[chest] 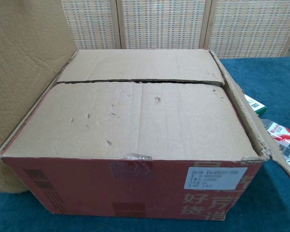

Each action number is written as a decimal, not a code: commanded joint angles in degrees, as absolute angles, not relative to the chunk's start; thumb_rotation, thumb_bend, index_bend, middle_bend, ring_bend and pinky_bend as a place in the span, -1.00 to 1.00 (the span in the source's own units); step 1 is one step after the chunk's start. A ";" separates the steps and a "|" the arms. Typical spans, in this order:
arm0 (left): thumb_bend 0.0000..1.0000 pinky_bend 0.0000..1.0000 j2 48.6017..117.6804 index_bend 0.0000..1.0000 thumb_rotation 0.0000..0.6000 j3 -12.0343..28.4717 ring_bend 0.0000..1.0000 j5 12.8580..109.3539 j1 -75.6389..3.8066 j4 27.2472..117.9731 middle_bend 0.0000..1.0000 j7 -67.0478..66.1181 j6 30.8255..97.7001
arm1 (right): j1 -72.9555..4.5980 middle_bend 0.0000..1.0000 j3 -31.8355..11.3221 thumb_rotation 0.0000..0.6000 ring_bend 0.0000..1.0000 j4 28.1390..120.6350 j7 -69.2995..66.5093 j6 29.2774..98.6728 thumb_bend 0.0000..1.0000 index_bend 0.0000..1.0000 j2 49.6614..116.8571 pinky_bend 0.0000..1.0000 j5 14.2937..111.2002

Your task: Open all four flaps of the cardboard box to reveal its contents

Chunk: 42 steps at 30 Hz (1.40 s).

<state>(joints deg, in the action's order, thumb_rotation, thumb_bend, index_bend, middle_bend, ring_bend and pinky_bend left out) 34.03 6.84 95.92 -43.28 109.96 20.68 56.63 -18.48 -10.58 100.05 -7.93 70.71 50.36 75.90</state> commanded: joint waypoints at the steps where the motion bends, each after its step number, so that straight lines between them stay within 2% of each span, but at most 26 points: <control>1: 0.94 -1.00 33.03 -0.17 0.43 6.52 -0.65 96.14 -42.40 109.99 -0.21 21.27 57.02 | -18.34 -1.00 -10.61 1.00 -1.00 100.17 -7.97 70.84 0.91 -0.91 50.25 -1.00 75.85; 9: 0.90 -1.00 30.22 -0.17 0.42 5.56 -0.64 96.50 -40.76 110.55 -0.21 22.04 55.81 | -18.00 -1.00 -10.50 1.00 -1.00 100.19 -8.14 70.95 0.91 -0.91 50.17 -1.00 75.89; 13: 0.76 -1.00 29.23 -0.17 0.42 5.36 -0.64 95.96 -40.03 110.75 -0.21 22.07 55.17 | -17.85 -1.00 -10.48 1.00 -1.00 100.02 -8.31 71.00 0.91 -0.91 50.23 -1.00 75.86; 16: 0.60 -1.00 29.67 -0.17 0.42 5.60 -0.64 94.22 -39.57 110.59 -0.21 20.85 54.59 | -17.61 -1.00 -10.50 1.00 -1.00 99.91 -8.69 71.22 0.91 -0.91 50.29 -1.00 75.81; 19: 0.35 -1.00 30.45 -0.17 0.42 6.33 -0.64 91.27 -39.50 110.84 -0.21 18.29 53.45 | -17.41 -1.00 -10.41 1.00 -1.00 99.72 -8.97 71.36 0.91 -0.91 50.37 -1.00 75.99; 25: -0.11 -1.00 36.51 -0.18 0.41 8.43 -0.65 84.18 -38.90 111.37 -0.26 9.83 55.58 | -17.02 -1.00 -10.32 1.00 -1.00 99.27 -9.67 71.57 0.91 -0.91 50.57 -1.00 76.00; 30: -0.48 -1.00 42.24 -0.42 0.41 9.46 -0.88 80.34 -39.53 112.02 -0.56 1.69 56.35 | -16.74 -1.00 -10.19 1.00 -1.00 98.88 -10.13 71.71 0.91 -0.91 50.79 -1.00 76.19; 32: -0.58 -1.00 43.87 -0.60 0.41 9.77 -0.98 79.17 -39.93 112.36 -0.70 -0.65 56.29 | -16.61 -1.00 -10.22 1.00 -1.00 98.79 -10.29 71.86 0.91 -0.91 50.83 -1.00 76.19; 39: -0.61 -1.00 49.28 -0.98 0.37 10.33 -1.00 77.36 -42.13 112.47 -0.99 -7.37 55.05 | -16.32 -1.00 -10.13 1.00 -1.00 98.47 -10.63 71.96 0.91 -0.91 51.20 -1.00 76.20; 40: -0.61 -1.00 50.38 -0.99 0.38 10.36 -1.00 77.06 -42.44 112.19 -1.00 -8.50 55.05 | -16.31 -1.00 -10.10 1.00 -1.00 98.41 -10.64 71.94 0.91 -0.91 51.29 -1.00 76.24; 42: -0.60 -1.00 52.31 -1.00 0.53 10.36 -1.00 76.16 -42.92 111.99 -1.00 -10.19 54.89 | -16.28 -1.00 -10.03 1.00 -1.00 98.18 -10.67 71.86 0.91 -0.91 51.54 -1.00 76.25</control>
